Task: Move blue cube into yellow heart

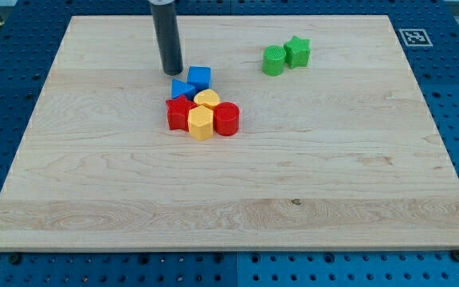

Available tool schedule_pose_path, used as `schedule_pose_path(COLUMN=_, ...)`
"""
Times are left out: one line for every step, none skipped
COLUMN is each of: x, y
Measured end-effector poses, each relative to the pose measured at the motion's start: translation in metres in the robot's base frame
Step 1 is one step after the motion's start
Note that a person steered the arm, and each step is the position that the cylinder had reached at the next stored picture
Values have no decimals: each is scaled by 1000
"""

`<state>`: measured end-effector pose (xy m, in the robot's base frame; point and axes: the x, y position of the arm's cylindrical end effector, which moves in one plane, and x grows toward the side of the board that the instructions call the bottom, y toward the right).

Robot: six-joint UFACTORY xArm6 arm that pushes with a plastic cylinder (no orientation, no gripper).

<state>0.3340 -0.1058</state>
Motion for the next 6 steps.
schedule_pose_path(x=-9, y=-6)
schedule_pose_path(x=-29, y=16)
schedule_pose_path(x=-26, y=24)
schedule_pose_path(x=-13, y=24)
schedule_pose_path(x=4, y=32)
schedule_pose_path(x=12, y=41)
